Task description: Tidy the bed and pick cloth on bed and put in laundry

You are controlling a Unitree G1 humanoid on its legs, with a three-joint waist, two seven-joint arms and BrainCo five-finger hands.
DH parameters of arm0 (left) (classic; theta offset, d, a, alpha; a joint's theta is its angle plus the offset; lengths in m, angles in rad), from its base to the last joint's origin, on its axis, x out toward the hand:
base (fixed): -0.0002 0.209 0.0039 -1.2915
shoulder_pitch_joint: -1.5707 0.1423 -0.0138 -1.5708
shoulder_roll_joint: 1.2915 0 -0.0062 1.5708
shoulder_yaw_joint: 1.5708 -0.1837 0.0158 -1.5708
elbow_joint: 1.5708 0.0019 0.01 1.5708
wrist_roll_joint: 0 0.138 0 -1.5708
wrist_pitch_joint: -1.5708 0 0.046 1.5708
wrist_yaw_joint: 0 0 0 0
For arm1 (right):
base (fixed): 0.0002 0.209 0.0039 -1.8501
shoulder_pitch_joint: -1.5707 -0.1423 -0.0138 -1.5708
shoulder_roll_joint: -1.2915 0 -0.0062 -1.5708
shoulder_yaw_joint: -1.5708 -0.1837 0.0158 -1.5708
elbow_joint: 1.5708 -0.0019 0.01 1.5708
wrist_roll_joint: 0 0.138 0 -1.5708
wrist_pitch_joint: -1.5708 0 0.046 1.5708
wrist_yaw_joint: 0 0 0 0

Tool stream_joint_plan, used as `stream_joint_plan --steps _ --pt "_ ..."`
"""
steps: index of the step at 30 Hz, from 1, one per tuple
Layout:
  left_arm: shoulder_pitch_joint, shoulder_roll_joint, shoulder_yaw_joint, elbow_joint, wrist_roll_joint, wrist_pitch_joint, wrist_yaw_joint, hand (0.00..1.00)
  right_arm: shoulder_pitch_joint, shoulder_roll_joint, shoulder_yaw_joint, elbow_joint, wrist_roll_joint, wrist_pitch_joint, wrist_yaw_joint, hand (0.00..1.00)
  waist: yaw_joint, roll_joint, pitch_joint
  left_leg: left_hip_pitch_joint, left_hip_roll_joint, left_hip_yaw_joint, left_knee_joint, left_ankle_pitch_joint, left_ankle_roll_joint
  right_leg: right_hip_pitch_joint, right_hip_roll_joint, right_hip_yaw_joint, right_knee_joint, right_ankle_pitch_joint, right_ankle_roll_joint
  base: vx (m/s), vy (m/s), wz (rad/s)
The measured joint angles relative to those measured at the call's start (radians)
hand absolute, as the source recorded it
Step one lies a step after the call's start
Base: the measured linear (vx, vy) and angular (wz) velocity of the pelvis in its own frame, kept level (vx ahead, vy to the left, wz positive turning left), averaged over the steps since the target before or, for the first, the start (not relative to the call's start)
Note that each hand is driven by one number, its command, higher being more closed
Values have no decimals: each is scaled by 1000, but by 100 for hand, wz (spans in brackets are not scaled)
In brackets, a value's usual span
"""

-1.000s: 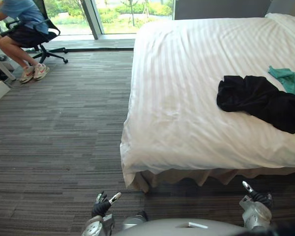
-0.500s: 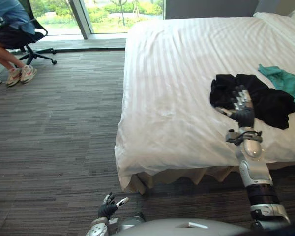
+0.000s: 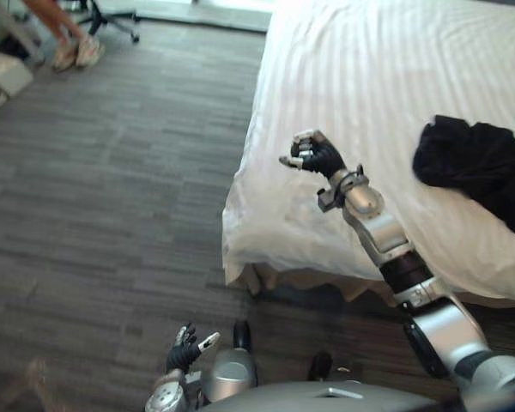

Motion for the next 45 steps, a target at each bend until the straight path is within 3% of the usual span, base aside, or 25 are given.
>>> stream_joint_plan --steps 6,10,12,15,17,21,24,27,29,36,42,45 --pt "-10 6 36 -103 -39 -10 -61 0 -143 4 -4 30 66 22 1 100 55 10 102 -91 0 -54 1 36 5 -56 5 -65 10 4 -3 -42 4 34" --pt "-35 7 35 -102 -38 -20 -85 0 -162 7 -3 55 63 27 -5 100 88 21 111 -145 -2 -65 1 46 9 -105 4 -76 14 6 -3 25 18 13" --pt "-53 9 27 -103 -39 -32 -85 0 -162 7 1 56 56 30 -12 100 91 29 118 -176 -3 -78 1 51 9 -135 1 -88 26 4 -5 32 22 15" --pt "-92 11 -19 -103 -68 -35 -84 0 -174 1 1 62 46 44 -32 100 95 59 145 -229 -5 -87 18 56 14 -190 -10 -93 60 -4 -11 26 34 8" --pt "-137 8 -80 -110 -79 -34 -84 0 -202 -23 2 79 46 65 -47 100 98 105 170 -286 -10 -99 52 53 15 -249 -31 -100 118 -24 -13 1 43 13" --pt "-176 1 -144 -143 -134 -16 -81 0 -206 -58 -1 130 47 101 -75 100 118 155 195 -368 -19 -110 85 53 15 -363 -78 -105 254 -83 -17 -12 25 14" --pt "-193 -15 -187 -139 -155 -4 -67 0 -197 -55 -6 150 46 102 -81 100 129 201 199 -415 -35 -121 106 54 16 -436 -122 -104 356 -134 -18 -22 -17 17" --pt "-232 -47 -213 -115 -160 -11 -61 0 -188 -48 -28 234 46 99 -114 100 161 253 196 -468 -40 -137 120 59 13 -505 -143 -101 426 -169 -28 -44 -50 13" --pt "-251 -52 -221 -84 -177 -20 -55 0 -189 -20 -30 277 47 88 -124 100 170 255 195 -495 -37 -139 120 64 7 -541 -147 -100 452 -181 -37 -37 -77 7" --pt "-348 -143 -220 2 -173 -37 27 0 -62 62 -21 461 66 53 -114 100 166 255 195 -534 -36 -135 139 67 3 -592 -155 -85 491 -198 -44 -17 -65 1" --pt "-549 -188 -220 25 -174 35 205 0 88 153 139 529 45 32 -149 100 94 251 197 -542 -22 -101 145 66 2 -623 -146 -51 498 -186 -54 -33 -49 -19" --pt "-589 -204 -221 34 -177 63 255 0 85 185 153 543 46 1 -196 100 80 249 198 -517 -11 -76 146 64 0 -618 -136 -23 500 -183 -59 -28 -67 -29"
